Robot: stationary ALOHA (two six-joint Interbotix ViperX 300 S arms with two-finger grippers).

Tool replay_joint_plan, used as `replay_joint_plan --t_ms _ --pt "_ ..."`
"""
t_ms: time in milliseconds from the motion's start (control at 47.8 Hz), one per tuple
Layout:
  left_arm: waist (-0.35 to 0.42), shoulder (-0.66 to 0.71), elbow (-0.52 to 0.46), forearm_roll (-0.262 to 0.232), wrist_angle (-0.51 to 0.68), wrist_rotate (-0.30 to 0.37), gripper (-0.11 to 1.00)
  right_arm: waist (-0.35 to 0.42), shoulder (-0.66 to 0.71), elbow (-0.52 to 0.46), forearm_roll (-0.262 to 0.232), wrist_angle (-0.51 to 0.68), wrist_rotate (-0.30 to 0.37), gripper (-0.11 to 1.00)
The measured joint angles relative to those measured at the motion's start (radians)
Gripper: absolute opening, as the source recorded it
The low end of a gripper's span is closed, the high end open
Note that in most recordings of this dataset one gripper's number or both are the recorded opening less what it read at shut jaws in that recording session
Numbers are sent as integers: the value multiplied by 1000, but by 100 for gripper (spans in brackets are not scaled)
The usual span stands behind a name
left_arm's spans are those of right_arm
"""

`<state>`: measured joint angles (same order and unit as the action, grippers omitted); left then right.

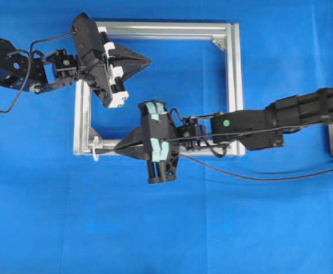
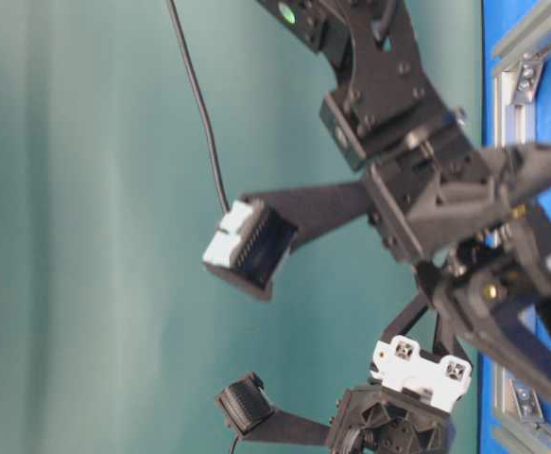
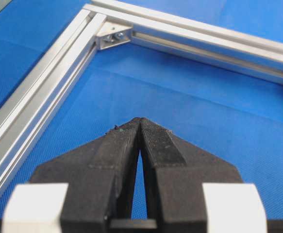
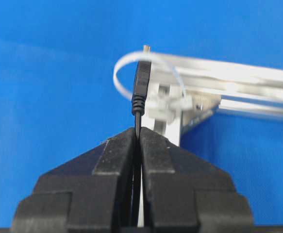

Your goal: Insert the wire through the string loop located on the left side.

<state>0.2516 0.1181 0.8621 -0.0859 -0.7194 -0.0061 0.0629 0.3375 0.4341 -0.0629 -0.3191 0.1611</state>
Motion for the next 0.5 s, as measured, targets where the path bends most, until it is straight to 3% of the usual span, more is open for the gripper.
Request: replay_joint_plan --t_ms 502 --pt "-11 -3 2 0 0 -3 0 2 80 -115 0 43 0 0"
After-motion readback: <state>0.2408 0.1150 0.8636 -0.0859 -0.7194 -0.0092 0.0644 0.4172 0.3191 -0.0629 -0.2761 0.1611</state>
